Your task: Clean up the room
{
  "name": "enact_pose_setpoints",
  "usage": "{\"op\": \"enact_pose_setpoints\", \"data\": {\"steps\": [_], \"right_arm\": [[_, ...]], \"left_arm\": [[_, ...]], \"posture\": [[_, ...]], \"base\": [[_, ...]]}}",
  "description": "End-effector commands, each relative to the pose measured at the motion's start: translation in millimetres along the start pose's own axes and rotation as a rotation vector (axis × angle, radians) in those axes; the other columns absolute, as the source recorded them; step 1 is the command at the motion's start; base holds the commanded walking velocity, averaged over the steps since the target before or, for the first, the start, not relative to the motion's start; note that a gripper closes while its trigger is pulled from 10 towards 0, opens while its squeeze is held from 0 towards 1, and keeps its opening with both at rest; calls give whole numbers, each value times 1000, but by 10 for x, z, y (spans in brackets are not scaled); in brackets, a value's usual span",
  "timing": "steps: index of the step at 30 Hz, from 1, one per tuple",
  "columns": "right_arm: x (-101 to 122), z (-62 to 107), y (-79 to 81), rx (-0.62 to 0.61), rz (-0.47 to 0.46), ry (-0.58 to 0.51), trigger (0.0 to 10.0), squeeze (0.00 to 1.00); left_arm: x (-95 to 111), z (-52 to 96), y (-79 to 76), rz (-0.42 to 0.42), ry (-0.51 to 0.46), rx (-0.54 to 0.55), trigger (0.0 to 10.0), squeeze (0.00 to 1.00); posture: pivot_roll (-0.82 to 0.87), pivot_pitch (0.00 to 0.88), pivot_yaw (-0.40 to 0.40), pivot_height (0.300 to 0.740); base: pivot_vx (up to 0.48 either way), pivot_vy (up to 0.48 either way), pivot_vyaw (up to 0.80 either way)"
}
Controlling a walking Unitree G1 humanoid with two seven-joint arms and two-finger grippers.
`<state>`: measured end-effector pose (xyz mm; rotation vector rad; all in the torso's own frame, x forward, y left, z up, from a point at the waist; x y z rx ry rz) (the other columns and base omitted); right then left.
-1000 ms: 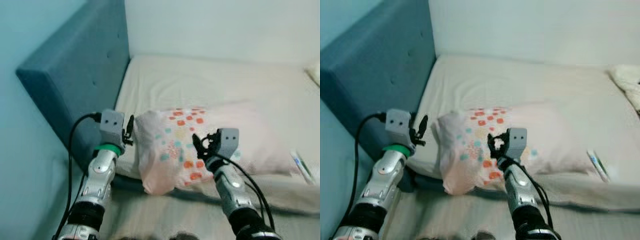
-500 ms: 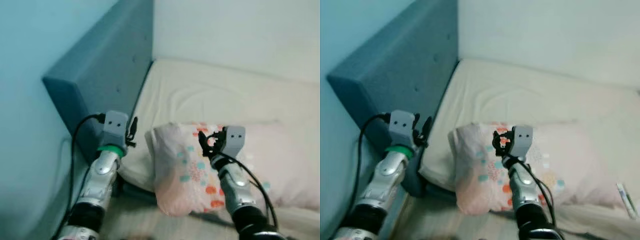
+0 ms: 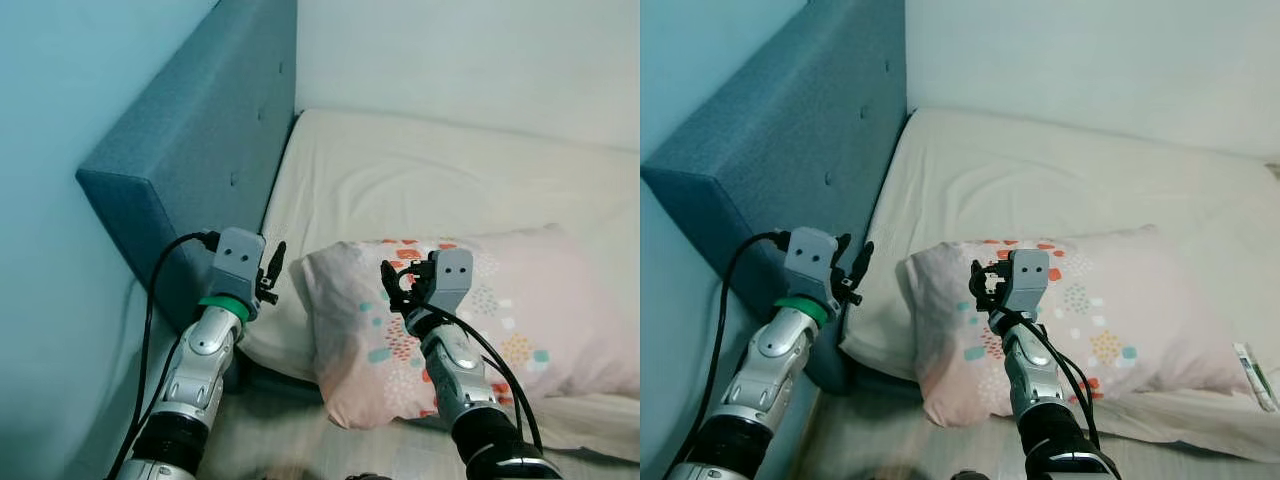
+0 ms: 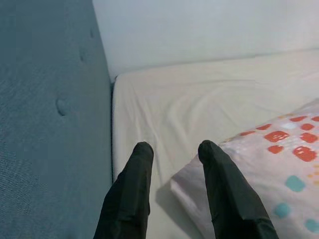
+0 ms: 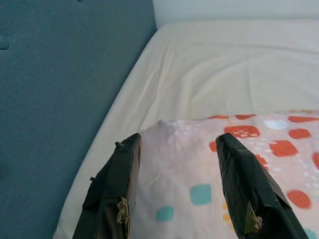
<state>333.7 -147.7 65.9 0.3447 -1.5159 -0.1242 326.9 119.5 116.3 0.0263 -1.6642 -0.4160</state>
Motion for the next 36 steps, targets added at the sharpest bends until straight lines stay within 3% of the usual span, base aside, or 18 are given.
{"op": "enact_pose_setpoints", "data": {"steps": [1,14,24,36], "right_arm": [[-64,49,-41,-10,13,22,10000,0],[-140,118,-61,-17,38,39,10000,0],[-190,204,-139,-51,28,47,10000,0],[-198,235,-104,-41,23,41,10000,0]], "left_arm": [[-59,36,-39,-5,29,-23,10000,0],[-176,122,-1,-80,70,-39,10000,0],[-225,199,83,-87,101,-5,10000,0],[-262,296,130,-78,130,10,10000,0]], "posture": [[-42,4,26,740],[-51,35,39,740],[-47,63,39,740],[-46,126,55,740]], "base": [[0,0,0],[0,0,0],[0,0,0],[0,0,0]]}}
Point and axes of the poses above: a point about 5 cm out from each wrist's last joint towards the gripper, its own z axis pointing back from the gripper into the wrist, its own x axis along the axis of the wrist's last joint, y = z × x, the point moved 1 cm from there along -z, pointing out of the wrist towards the gripper, and after that the axes turned 8 degrees about -z, right-handed, at the moved point
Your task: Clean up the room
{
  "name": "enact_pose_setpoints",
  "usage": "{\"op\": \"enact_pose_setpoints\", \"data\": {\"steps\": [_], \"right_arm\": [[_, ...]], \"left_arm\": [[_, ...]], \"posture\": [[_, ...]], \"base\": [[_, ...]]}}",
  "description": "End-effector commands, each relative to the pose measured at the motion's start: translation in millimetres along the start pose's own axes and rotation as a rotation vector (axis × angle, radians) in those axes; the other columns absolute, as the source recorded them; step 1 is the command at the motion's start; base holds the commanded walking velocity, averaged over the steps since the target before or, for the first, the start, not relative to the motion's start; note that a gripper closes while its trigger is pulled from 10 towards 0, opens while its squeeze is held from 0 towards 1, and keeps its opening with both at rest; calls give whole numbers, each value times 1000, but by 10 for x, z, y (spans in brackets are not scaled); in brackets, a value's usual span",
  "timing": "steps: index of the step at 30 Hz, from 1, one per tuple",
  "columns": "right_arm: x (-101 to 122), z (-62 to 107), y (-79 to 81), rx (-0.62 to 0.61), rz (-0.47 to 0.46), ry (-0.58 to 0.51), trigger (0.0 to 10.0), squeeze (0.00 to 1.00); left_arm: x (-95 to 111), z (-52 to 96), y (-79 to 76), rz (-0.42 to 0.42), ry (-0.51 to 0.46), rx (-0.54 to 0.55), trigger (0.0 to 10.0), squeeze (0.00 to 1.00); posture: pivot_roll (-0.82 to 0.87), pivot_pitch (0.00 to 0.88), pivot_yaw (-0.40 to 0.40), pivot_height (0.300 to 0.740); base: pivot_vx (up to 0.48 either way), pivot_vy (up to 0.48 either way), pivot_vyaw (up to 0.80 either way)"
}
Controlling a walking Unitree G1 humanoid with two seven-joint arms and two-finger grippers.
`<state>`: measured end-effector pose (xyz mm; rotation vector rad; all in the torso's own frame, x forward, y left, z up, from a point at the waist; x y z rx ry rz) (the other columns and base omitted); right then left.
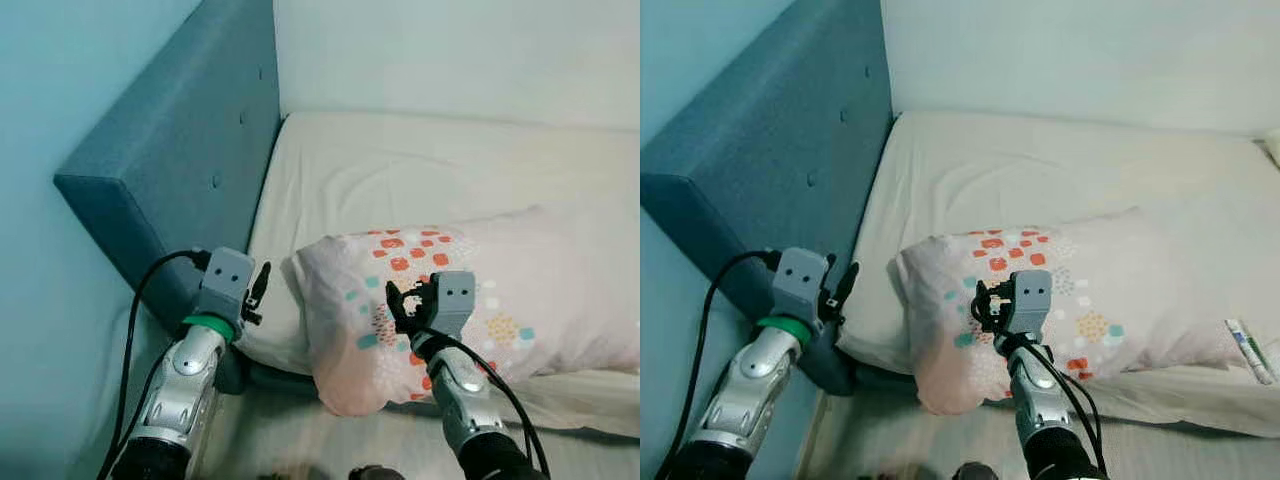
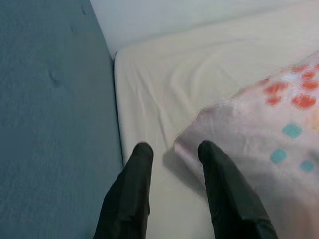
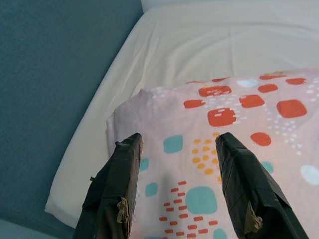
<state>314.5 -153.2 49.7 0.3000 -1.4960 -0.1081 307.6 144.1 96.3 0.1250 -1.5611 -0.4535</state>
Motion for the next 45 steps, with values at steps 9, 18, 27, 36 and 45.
{"op": "enact_pose_setpoints", "data": {"steps": [9,18,27,36,45], "right_arm": [[-107,76,23,8,-9,42,10000,0],[-129,1,134,24,-42,59,10000,0],[-48,-56,146,17,-55,27,10000,0],[-35,118,-149,-71,-13,9,10000,0],[105,81,-238,-112,32,-40,10000,0]], "left_arm": [[-34,1,1,9,30,1,10000,0],[-13,40,78,-20,27,11,10000,0],[-68,76,-57,-56,30,-44,10000,0],[156,-73,-365,33,-34,-142,10000,0],[396,-208,-546,78,-100,-170,10000,0]], "posture": [[-51,139,52,740],[18,119,41,740],[-36,83,67,740],[-113,74,62,740],[-130,60,50,726]], "base": [[0,0,0],[0,0,0],[0,0,0],[0,0,0],[0,0,0]]}}
Point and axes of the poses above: a point about 5 cm out from each wrist's last joint towards the gripper, its own z axis pointing back from the gripper into the wrist, its own x axis along the axis of the wrist's last joint, y = z × x, the point moved 1 cm from there along -z, pointing out of the wrist towards the gripper, and after that the axes turned 8 degrees about -z, right-handed, at the moved point
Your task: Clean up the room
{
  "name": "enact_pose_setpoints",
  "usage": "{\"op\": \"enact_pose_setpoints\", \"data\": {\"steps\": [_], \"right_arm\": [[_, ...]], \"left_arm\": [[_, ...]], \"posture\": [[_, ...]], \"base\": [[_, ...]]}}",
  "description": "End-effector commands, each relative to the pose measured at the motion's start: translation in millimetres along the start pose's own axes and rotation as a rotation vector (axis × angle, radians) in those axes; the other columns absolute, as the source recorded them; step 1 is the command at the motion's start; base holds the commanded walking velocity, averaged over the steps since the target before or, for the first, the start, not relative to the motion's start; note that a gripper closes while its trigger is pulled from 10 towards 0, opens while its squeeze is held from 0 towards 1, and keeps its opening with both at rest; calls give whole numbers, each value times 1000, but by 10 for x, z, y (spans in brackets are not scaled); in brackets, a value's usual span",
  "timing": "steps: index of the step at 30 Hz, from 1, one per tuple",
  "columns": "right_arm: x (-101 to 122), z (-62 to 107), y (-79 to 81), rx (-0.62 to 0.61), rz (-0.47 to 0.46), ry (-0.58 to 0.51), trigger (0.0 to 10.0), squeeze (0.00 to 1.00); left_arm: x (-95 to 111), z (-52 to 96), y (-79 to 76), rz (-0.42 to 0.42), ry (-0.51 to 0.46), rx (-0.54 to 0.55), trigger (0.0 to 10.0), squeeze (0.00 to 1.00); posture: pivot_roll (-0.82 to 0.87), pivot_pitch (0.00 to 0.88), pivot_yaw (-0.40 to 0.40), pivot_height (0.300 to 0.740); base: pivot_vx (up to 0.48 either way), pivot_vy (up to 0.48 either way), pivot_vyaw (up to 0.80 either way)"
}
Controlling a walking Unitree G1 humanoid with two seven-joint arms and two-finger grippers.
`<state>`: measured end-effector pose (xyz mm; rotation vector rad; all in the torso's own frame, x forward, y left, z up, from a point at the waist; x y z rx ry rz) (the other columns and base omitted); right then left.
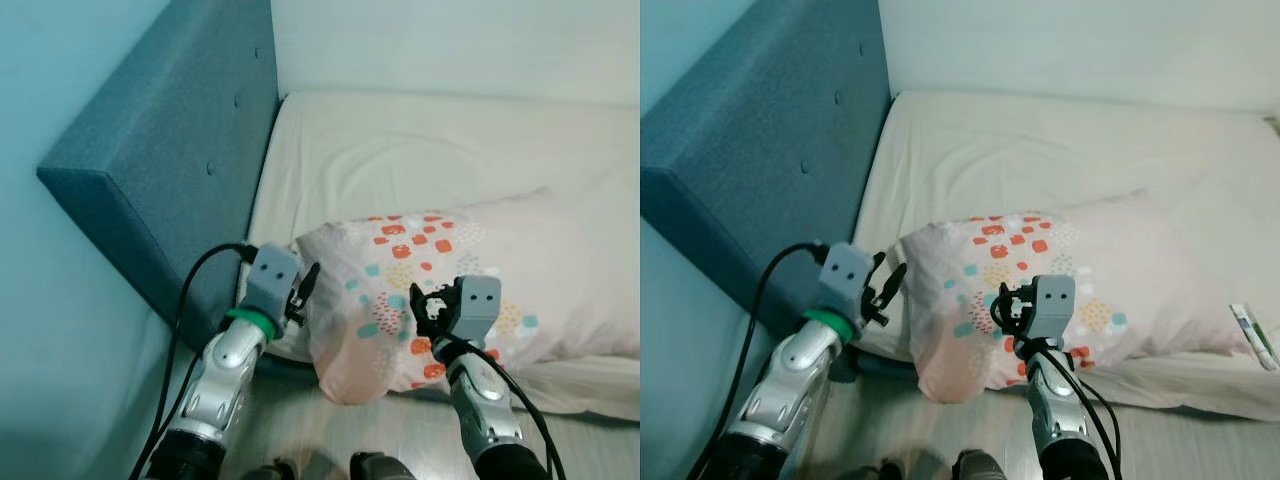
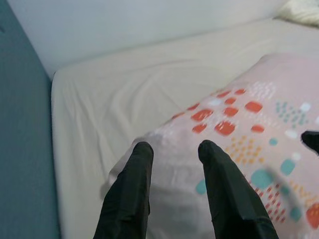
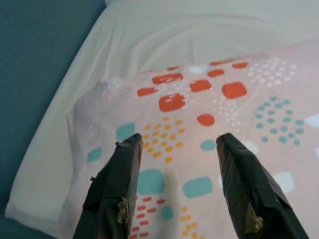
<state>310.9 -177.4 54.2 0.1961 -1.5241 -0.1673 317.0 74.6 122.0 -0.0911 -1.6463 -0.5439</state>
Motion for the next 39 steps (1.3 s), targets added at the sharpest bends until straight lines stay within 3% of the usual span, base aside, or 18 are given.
{"op": "enact_pose_setpoints", "data": {"steps": [1,12,18,39], "right_arm": [[17,0,-30,-12,4,-5,10000,0],[58,-64,7,12,19,3,10000,0],[65,-71,11,13,20,2,10000,0],[79,-80,-32,-15,15,-4,10000,0]], "left_arm": [[-61,10,-18,15,27,5,10000,0],[-102,20,61,34,43,56,10000,0],[-101,8,65,37,44,61,10000,0],[-91,-40,89,29,43,69,10000,0]], "posture": [[-126,62,45,721],[-114,56,23,676],[-116,56,23,666],[-110,55,34,571]], "base": [[0,0,0],[0,0,0],[0,0,0],[0,0,0]]}}
Point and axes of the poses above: a point about 5 cm out from each wrist's last joint towards the gripper, its own z axis pointing back from the gripper into the wrist, its own x axis along the axis of the wrist's last joint, y = z × x, the point moved 1 cm from there along -z, pointing out of the wrist towards the gripper, and after that the axes turned 8 degrees about -z, right-handed, at the moved point
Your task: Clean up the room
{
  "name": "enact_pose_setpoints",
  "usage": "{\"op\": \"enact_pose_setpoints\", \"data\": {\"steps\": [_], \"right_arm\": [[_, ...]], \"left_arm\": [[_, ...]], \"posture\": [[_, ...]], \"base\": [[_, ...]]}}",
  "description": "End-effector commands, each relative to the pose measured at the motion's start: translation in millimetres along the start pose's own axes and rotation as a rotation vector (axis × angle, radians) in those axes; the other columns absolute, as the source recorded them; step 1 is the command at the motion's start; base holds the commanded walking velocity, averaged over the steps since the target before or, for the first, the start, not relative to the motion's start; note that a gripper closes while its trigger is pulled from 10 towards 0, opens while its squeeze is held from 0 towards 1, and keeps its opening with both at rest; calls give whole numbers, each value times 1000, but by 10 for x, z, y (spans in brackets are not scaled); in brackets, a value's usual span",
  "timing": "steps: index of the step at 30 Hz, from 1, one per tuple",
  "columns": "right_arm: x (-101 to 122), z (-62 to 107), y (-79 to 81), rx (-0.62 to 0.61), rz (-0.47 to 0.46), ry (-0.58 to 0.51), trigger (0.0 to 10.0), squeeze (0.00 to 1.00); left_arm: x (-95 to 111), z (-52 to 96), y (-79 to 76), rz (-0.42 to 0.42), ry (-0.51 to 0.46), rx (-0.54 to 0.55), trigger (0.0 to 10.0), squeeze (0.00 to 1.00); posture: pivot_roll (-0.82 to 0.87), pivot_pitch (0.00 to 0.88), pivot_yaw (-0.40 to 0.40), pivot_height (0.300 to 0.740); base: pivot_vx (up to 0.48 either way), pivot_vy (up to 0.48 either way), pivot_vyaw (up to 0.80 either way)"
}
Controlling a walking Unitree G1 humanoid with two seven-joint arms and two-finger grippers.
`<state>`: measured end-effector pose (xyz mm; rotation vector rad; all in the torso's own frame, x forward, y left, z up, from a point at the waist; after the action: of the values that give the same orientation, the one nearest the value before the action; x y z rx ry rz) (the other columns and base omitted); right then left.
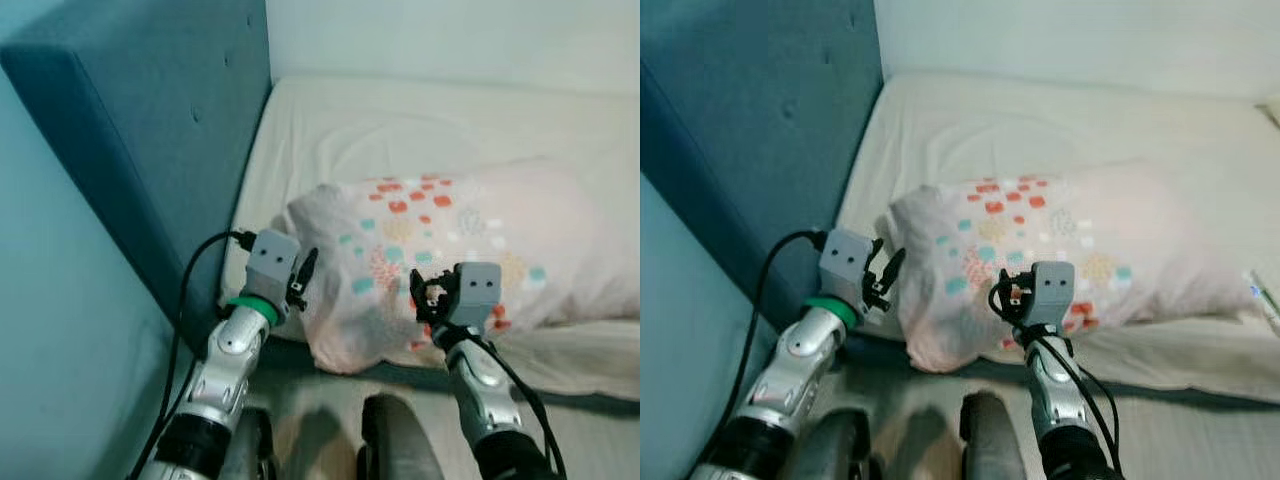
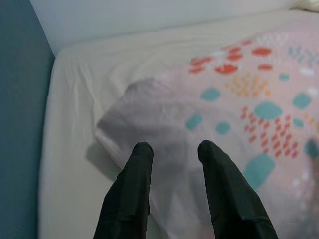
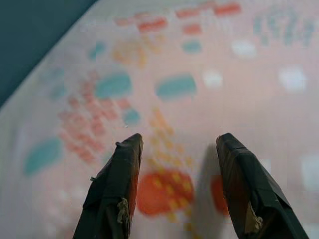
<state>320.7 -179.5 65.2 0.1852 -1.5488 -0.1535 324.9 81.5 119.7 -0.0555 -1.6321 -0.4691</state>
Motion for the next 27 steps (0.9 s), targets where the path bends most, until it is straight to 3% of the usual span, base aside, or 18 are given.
{"op": "enact_pose_setpoints", "data": {"steps": [1,12,13,18,20,23,24,27], "right_arm": [[-37,14,-36,-19,-1,19,10000,0],[66,24,-221,-117,34,-34,10000,0],[138,34,-282,-161,90,-71,10000,0],[254,94,-429,-283,149,-146,10000,0],[335,245,-685,-469,159,-209,10000,0],[333,319,-795,-539,150,-216,10000,0],[271,474,-1029,-661,118,-195,10000,0],[225,548,-1143,-712,85,-176,10000,0]], "left_arm": [[-39,3,7,3,15,3,10000,0],[-41,-22,44,0,17,16,10000,0],[-33,-30,54,-1,15,19,10000,0],[-6,-48,68,-1,5,23,10000,0],[89,-115,115,-2,-28,35,10000,0],[152,-153,143,-4,-49,41,10000,0],[361,-273,229,-1,-111,58,10000,0],[521,-368,279,-2,-154,64,10000,0]], "posture": [[-110,55,34,571],[-112,52,35,536],[-112,53,34,536],[-111,54,30,536],[-112,56,29,536],[-123,53,34,536],[-129,51,39,536],[-136,51,43,536]], "base": [[0,0,0],[0,0,0],[0,0,0],[0,0,0],[0,0,0],[0,0,0],[0,0,0],[0,0,0]]}}
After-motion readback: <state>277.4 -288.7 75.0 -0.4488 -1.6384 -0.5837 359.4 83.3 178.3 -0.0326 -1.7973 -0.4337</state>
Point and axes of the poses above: a point about 5 cm out from each wrist's last joint towards the gripper, its own z axis pointing back from the gripper into the wrist, its own x axis along the axis of the wrist's last joint, y = z × x, the point moved 1 cm from there along -z, pointing out of the wrist towards the gripper, and after that the axes turned 8 degrees about -z, right-handed, at the moved point
